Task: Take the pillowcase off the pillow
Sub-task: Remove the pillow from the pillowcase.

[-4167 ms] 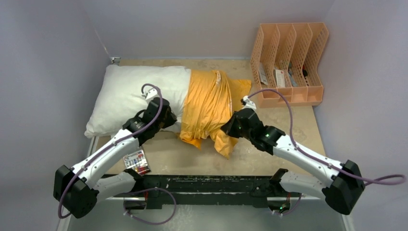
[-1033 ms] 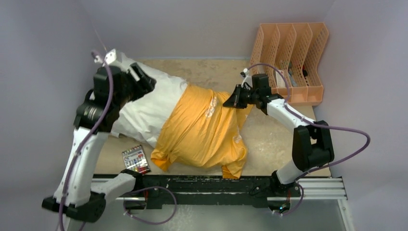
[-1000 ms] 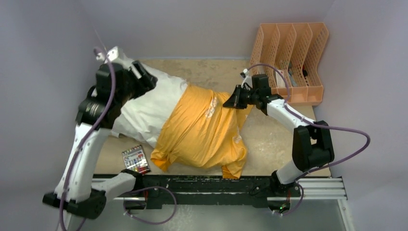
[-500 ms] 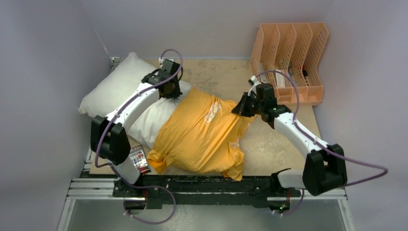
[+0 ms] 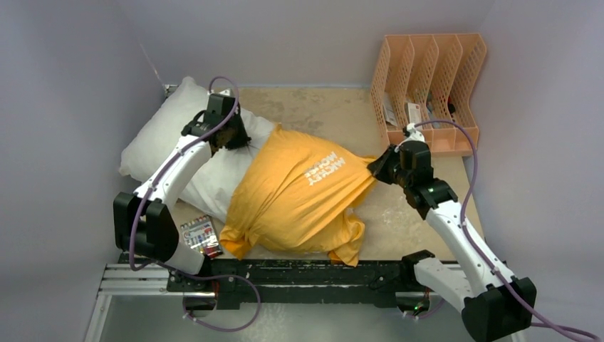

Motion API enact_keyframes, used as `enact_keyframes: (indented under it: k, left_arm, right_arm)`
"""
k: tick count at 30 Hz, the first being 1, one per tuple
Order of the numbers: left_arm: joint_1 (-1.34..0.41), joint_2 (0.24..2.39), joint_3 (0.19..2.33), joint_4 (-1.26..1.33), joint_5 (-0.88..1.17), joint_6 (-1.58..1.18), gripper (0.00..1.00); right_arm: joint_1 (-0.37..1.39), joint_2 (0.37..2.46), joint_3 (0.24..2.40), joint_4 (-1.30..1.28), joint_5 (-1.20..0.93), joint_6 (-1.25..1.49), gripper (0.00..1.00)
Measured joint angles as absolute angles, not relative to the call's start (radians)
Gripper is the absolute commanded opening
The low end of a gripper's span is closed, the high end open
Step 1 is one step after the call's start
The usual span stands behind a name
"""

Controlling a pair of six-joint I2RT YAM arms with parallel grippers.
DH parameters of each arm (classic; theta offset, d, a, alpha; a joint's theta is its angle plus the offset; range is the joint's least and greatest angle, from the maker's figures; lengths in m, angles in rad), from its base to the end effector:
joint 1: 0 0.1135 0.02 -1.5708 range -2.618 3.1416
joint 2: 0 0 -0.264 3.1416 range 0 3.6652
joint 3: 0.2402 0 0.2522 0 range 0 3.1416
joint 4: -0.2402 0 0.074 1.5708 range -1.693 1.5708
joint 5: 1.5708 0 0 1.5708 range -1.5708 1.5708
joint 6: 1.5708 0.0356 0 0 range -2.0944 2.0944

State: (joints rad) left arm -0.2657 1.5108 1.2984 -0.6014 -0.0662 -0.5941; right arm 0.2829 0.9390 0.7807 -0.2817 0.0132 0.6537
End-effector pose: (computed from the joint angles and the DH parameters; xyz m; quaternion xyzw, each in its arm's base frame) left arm 0.3205 -0.0848 0.3044 -0.1639 0.9142 -0.1260 0.3485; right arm 0.2062 0.0594 0.3005 0.1591 0.8292 0.2368 0.4806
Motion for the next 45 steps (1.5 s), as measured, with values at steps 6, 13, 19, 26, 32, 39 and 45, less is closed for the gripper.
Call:
enact_keyframes:
  k: [6, 13, 19, 26, 32, 39, 45]
  left_arm:
    - [-0.25, 1.489, 1.263, -0.556, -0.023, -0.594, 0.0]
    - [-0.237, 1.452, 1.217, -0.513, 0.047, -0.591, 0.0]
    - [-0.236, 1.431, 1.196, -0.494, 0.054, -0.591, 0.0]
    - [-0.236, 1.424, 1.18, -0.494, 0.075, -0.603, 0.0]
    - [-0.246, 1.406, 1.18, -0.487, 0.086, -0.626, 0.0]
    - [-0.242, 1.39, 1.182, -0.484, 0.009, -0.63, 0.0]
    - [-0.242, 1.393, 1.189, -0.453, 0.083, -0.639, 0.58]
  right_arm:
    - [0.248, 0.992, 0.85, -0.312, 0.056, 0.598, 0.64]
    - [0.237, 1.25, 1.096, -0.249, -0.284, 0.353, 0.87]
    - [0.255, 1.654, 1.247, -0.162, -0.655, 0.314, 0.86]
    - [0.297, 1.684, 1.193, -0.221, -0.704, 0.297, 0.0]
    - [0.295, 1.542, 1.207, -0.368, -0.443, 0.324, 0.0]
    - [0.239, 1.353, 1.155, -0.475, -0.111, 0.352, 0.0]
    - [0.229, 1.212, 1.082, -0.477, 0.007, 0.342, 0.0]
